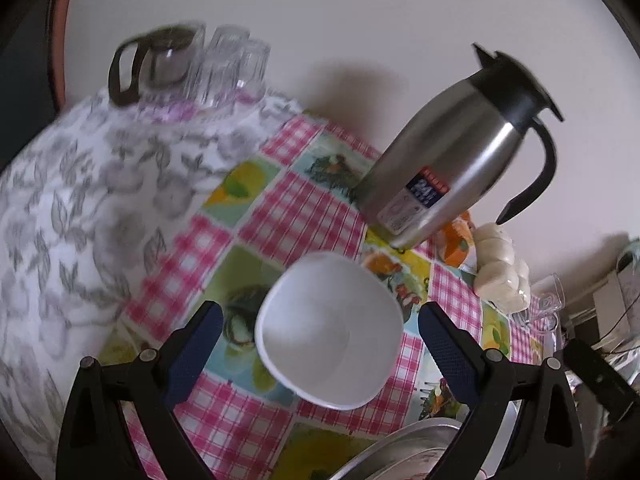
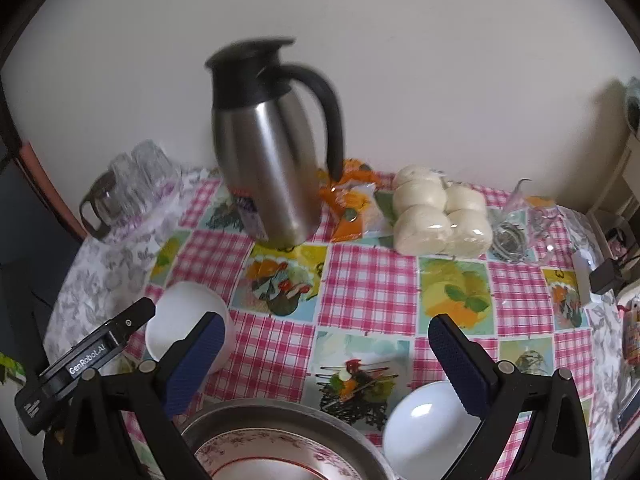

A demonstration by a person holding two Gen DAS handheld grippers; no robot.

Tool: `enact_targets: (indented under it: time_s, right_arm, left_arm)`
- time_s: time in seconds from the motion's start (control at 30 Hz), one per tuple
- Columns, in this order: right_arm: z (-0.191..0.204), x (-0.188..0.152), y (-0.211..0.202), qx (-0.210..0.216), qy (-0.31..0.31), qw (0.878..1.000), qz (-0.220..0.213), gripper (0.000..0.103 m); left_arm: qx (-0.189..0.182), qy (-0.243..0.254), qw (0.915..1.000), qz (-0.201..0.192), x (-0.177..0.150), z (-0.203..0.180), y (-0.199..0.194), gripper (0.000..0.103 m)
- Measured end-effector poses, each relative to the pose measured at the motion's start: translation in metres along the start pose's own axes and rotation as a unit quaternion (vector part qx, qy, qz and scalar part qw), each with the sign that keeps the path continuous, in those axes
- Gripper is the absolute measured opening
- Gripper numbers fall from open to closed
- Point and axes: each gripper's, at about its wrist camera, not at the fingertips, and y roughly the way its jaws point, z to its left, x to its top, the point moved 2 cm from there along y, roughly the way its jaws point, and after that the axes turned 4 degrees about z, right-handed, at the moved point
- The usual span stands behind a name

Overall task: Organize plates and bowls
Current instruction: 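Move both tools to the rim of the white square bowl, then close both tools on the white square bowl rim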

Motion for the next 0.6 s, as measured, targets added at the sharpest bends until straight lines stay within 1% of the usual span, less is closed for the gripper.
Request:
enact_targets:
  time_s: [0.07,0.17,0.23,0.3,0.4,0.43,0.5,0.53,0.6]
  right_arm:
    - [0.010,-0.001,0.008,0.005,-0.004,1.000,0.012,0.103]
    - [0.029,-0.005,0.020,0.013,-0.014,0.999,0.031,0.103]
    - [0.041,-0.009,0.028,0.011,-0.020,0.999,0.043,0.102]
    - [0.051,-0.013,0.036,0.011,-0.027,0.998,0.053,0.101]
    - [0.065,-0.019,0.049,0.008,-0.038,0.997,0.068,0.095]
    - [0.069,-0.019,0.053,0.008,-0.039,0.997,0.072,0.092]
    - [0.074,-0.021,0.061,0.006,-0.038,0.996,0.082,0.086]
    - [0.076,-0.022,0.065,0.007,-0.036,0.996,0.087,0.083]
    - [0.081,-0.023,0.073,0.009,-0.035,0.995,0.093,0.080]
  left_arm:
    - [-0.002,-0.014,0.9998,0.012,-0.005,0.003,0.007,0.098]
    - [0.000,-0.024,0.9996,0.016,-0.013,0.007,0.012,0.098]
    - [0.001,-0.016,0.9998,0.013,-0.019,0.010,0.014,0.098]
    - [0.013,-0.006,0.9998,0.011,-0.022,0.016,0.016,0.098]
    - [0.008,-0.013,0.9998,0.015,-0.022,0.029,0.022,0.098]
    - [0.002,-0.015,0.9997,0.018,-0.021,0.033,0.024,0.098]
    - [0.001,-0.015,0.9997,0.018,-0.019,0.037,0.025,0.094]
    - [0.000,-0.015,0.9997,0.018,-0.017,0.040,0.026,0.089]
    - [-0.002,-0.015,0.9998,0.016,-0.015,0.042,0.026,0.082]
